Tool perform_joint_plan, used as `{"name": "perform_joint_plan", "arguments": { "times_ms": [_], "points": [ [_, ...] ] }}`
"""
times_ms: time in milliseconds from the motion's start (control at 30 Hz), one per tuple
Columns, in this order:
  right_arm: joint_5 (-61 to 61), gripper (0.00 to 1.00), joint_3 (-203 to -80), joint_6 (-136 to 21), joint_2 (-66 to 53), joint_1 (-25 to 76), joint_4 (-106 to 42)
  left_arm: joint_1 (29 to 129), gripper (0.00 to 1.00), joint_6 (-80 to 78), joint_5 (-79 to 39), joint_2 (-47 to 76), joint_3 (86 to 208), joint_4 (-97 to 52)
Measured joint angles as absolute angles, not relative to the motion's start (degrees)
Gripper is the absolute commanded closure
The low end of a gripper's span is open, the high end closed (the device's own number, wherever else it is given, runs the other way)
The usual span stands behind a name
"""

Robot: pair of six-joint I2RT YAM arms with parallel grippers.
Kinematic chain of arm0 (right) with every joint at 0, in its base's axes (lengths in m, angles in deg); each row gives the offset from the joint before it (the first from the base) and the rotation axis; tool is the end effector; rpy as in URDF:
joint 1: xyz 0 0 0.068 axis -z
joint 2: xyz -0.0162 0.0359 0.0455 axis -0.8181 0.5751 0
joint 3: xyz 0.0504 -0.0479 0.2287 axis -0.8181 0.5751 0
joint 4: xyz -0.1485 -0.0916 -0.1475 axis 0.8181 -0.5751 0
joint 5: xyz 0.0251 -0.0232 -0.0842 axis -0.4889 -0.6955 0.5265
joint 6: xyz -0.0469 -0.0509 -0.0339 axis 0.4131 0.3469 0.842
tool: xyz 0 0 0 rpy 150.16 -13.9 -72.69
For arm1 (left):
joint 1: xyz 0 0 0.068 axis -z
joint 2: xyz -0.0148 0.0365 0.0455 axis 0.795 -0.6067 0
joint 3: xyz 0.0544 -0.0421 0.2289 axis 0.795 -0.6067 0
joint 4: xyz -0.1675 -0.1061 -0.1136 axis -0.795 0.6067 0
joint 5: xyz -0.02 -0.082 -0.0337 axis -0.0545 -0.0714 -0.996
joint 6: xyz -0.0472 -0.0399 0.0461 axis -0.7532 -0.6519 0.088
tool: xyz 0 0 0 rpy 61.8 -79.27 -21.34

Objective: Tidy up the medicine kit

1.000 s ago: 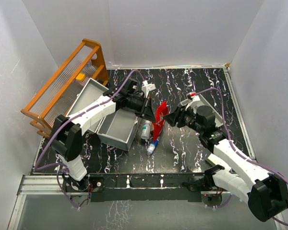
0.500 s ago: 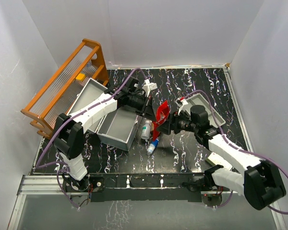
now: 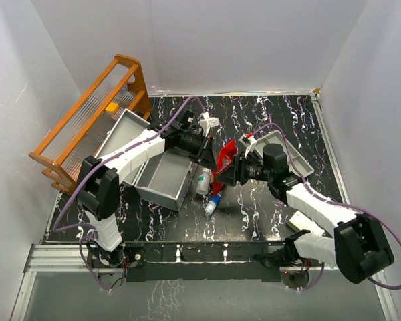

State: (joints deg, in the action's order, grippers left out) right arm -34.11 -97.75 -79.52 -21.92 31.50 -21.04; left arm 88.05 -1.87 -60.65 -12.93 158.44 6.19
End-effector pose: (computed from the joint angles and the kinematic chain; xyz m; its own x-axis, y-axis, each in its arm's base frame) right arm 0.2079 0.1379 0.2073 -0.7280 0.0717 -0.6818 -0.5831 0.4582 0.6709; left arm 0.2730 -0.2546 0.2411 -0.7447 0.3562 -0.5644 0.6643 0.3152 -0.6777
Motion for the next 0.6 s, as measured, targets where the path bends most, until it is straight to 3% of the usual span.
{"name": "perform_joint_plan", "arguments": {
  "times_ms": [233, 500, 600],
  "points": [
    [-34.0, 0.69, -98.2, -79.8, -20.3, 31.5, -20.7, 88.0, 1.0, -1.6, -60.7, -12.9, 158.5, 6.5],
    [-32.7, 0.99, -98.5, -80.9, -20.3, 31.5, -20.8, 88.0, 1.0, -1.4, -60.6, -12.9, 158.5, 6.7],
    [-31.8, 1.0, -98.5, -81.1, -20.4, 31.4, -21.1, 88.0, 1.0, -1.3, -60.6, -12.9, 158.5, 6.7]
  ]
}}
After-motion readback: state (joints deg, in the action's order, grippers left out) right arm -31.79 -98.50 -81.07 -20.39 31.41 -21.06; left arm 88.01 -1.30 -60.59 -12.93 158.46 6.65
